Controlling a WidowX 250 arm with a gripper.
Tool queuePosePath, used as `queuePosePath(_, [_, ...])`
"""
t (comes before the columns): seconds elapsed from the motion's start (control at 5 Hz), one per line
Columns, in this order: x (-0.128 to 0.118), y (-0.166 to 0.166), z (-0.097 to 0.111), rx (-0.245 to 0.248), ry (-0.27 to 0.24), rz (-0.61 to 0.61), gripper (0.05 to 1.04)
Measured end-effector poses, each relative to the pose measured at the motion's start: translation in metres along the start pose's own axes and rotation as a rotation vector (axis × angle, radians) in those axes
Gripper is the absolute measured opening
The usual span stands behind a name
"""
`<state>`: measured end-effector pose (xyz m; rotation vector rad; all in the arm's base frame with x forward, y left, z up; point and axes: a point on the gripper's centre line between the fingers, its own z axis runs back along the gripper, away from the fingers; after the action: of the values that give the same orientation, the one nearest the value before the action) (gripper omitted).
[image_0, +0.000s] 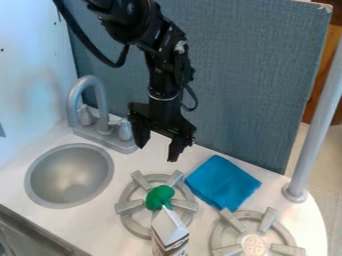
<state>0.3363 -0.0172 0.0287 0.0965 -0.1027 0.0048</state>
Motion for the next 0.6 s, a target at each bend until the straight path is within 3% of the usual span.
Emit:
queuePosePath(0.2, [-0.007, -0.001, -0.012, 0.002, 0.038, -0.006, 0.998])
queuePosePath(0.6, [0.001, -0.008, -0.032, -0.031, -0.007, -0.086, 0.998])
